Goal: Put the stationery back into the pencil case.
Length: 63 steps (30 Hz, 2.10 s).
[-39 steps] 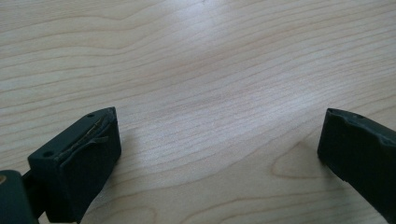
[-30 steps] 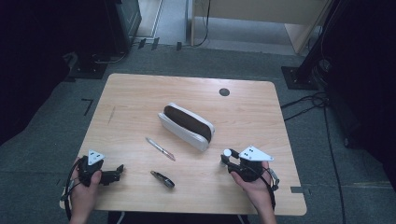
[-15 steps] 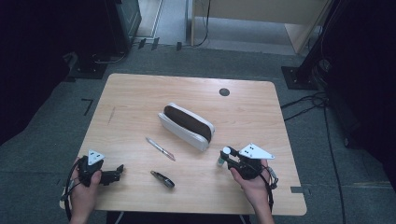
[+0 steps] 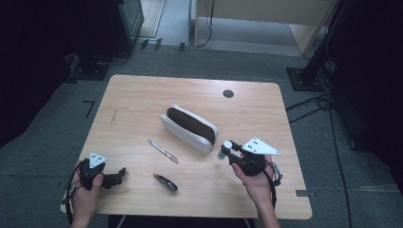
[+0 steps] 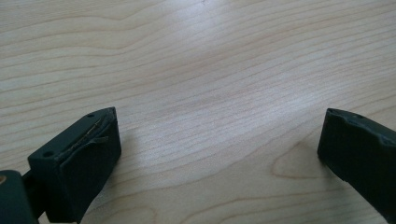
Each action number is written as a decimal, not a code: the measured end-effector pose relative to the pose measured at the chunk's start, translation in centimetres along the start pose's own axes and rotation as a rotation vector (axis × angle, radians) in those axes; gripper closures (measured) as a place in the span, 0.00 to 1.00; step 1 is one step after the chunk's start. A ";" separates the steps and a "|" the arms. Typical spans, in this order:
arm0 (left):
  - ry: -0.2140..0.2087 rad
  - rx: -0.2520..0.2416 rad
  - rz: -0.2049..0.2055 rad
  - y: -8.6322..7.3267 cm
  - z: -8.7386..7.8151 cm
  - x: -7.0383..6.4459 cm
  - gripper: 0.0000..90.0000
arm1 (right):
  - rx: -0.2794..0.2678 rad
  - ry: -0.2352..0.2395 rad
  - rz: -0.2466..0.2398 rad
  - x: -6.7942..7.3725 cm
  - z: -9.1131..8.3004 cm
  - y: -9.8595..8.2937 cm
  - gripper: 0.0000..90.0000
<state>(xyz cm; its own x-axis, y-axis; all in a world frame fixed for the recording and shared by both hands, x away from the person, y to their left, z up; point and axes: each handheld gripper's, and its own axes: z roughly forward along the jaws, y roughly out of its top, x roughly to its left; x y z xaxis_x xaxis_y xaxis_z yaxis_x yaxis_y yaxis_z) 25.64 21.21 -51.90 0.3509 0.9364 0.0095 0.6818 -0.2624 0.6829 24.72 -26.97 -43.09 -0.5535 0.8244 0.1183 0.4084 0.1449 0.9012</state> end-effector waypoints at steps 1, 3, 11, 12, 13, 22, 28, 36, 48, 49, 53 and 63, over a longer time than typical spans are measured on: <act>0.000 0.000 0.001 0.0 0.0 0.0 0.00 | -0.009 0.000 -0.003 0.0 0.1 0.5 0.73; 0.000 0.000 0.000 0.0 0.0 0.0 0.00 | -0.012 0.002 -0.005 0.0 0.1 0.8 0.73; 0.000 0.000 0.000 0.0 0.0 0.0 0.00 | -0.030 0.004 -0.028 0.1 0.6 2.5 0.73; 0.000 0.000 0.000 0.0 0.0 0.0 0.00 | -0.034 0.005 -0.034 0.2 0.8 3.1 0.73; 0.000 0.000 0.000 0.0 0.0 0.0 0.00 | -0.034 0.005 -0.034 0.2 0.8 3.1 0.73; -0.001 0.000 -0.002 0.0 0.0 0.0 0.00 | -0.044 0.007 -0.078 0.6 2.6 5.2 0.73; 0.000 0.000 0.000 0.0 0.0 0.0 0.00 | -0.046 0.008 -0.084 0.6 3.8 5.9 0.73; 0.000 0.000 0.000 0.0 0.0 0.0 0.00 | -0.031 0.018 -0.086 0.8 5.5 6.0 0.73; 0.001 0.000 0.001 0.0 0.0 0.0 0.00 | 0.034 0.032 -0.083 0.9 7.3 5.4 0.73; 0.000 0.000 -0.001 0.0 0.0 0.0 0.00 | 0.038 0.030 -0.081 0.9 7.5 5.4 0.73; 0.000 0.000 0.000 0.0 0.0 0.0 0.00 | 0.067 0.042 -0.070 0.7 7.9 5.2 0.73; 0.000 0.000 0.000 0.0 0.0 0.0 0.00 | 0.102 0.052 -0.061 0.6 8.8 4.6 0.73</act>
<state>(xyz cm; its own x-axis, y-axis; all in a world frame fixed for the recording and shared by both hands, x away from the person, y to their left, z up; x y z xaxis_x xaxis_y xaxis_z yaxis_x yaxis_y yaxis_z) 25.64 21.21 -51.90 0.3507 0.9364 0.0097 0.6817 -0.2624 0.6830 32.64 -21.01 -42.54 -0.6151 0.7835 0.0881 0.4432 0.2512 0.8605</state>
